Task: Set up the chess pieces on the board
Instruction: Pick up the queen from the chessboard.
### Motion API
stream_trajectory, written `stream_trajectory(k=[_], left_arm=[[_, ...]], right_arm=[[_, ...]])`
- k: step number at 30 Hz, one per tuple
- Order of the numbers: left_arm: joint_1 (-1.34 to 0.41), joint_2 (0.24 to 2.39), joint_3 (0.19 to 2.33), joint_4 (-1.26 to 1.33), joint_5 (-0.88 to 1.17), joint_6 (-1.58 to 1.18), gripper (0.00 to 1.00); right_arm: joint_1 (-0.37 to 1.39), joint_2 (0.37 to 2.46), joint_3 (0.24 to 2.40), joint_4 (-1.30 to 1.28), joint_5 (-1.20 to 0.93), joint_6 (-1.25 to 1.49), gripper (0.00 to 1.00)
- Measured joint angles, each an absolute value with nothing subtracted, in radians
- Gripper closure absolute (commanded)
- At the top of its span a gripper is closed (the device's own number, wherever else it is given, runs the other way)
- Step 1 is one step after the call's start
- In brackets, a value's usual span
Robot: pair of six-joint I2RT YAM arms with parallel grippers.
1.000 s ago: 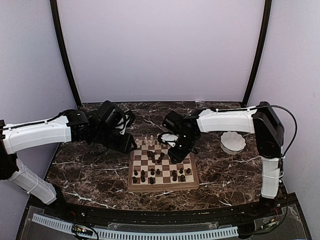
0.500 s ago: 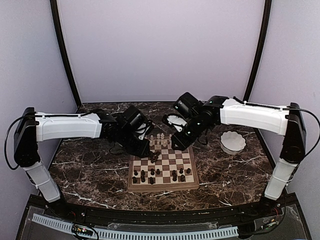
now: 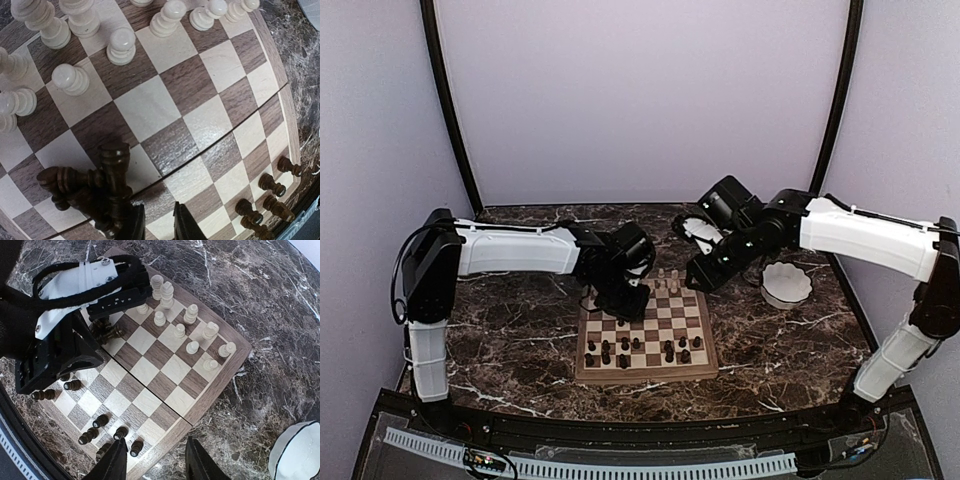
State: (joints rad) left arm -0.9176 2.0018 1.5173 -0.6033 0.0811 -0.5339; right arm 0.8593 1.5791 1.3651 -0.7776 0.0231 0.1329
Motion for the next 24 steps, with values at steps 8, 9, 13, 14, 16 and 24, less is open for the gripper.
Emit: stream_trajectory(k=[8,9,13,14,16,24], left_arm=[[-0.917,2.074,1.636,-0.706,0.033,-0.569,0.81],[-0.917,2.074,1.644,-0.714,0.031,-0.569,0.8],[-0.914,2.076,1.705,-0.764,0.008,-0.568,0.77],[-0.912,2.076,1.715,-0.768,0.002,-0.568,0.77],[-0.907,2.076,1.726,-0.773,-0.004,-0.569,0.76],[-0.866,2.109,1.728,-0.795,0.025,-0.57,0.73]], right_arm=[[0.848,1.539,1.305,-0.759,0.027,0.149,0.58],[0.848,1.539,1.3,-0.754,0.027,0.152,0.58],[0.847,1.539,1.284,-0.739,0.023,0.16,0.58],[0.847,1.539,1.282,-0.737,0.023,0.162,0.58],[0.847,1.539,1.28,-0.731,0.023,0.163,0.58],[0.845,1.539,1.277,-0.725,0.019,0.162,0.58]])
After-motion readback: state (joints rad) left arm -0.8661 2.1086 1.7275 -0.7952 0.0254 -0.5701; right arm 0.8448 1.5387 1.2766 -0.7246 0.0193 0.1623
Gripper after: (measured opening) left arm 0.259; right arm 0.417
